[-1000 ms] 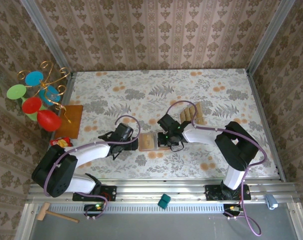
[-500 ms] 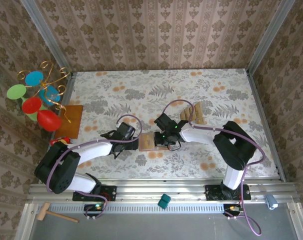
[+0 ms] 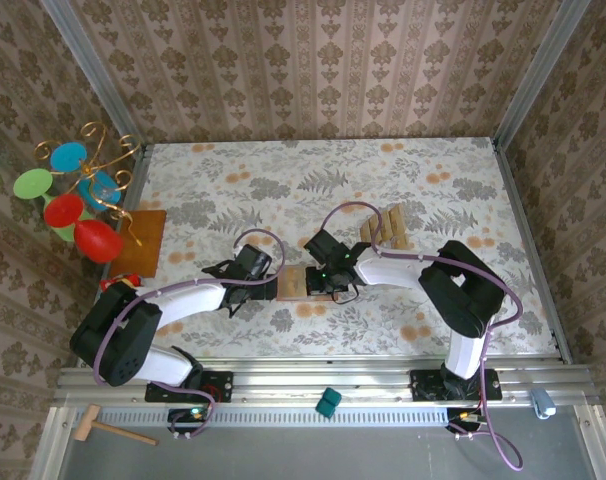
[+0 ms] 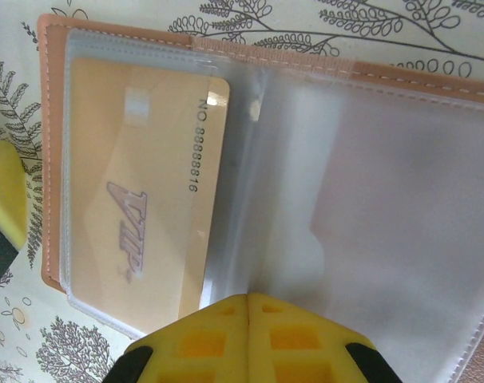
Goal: Put the credit cards into the card holder
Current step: Insert the credit card into the card slot.
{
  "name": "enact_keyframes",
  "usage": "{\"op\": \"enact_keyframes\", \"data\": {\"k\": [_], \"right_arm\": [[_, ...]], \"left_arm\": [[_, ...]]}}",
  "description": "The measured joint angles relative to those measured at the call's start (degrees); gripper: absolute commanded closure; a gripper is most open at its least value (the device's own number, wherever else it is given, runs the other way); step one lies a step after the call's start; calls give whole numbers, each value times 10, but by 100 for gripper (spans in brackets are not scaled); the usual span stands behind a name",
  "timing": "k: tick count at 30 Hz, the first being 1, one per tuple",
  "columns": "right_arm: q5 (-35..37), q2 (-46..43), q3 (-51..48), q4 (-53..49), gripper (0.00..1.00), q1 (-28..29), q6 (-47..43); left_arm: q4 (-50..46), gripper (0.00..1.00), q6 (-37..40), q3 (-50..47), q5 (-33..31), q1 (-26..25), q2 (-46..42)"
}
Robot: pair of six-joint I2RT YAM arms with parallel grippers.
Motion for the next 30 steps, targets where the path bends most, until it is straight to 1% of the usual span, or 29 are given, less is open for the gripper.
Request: {"op": "enact_keyframes", "data": {"k": [16, 30], "right_arm": [[4, -9, 4, -3, 100, 0, 0], [4, 4, 22, -2, 100, 6, 0]], "left_arm": [[0, 2, 0, 0, 0, 0, 2], [0, 2, 0, 2, 0, 0, 3]]}}
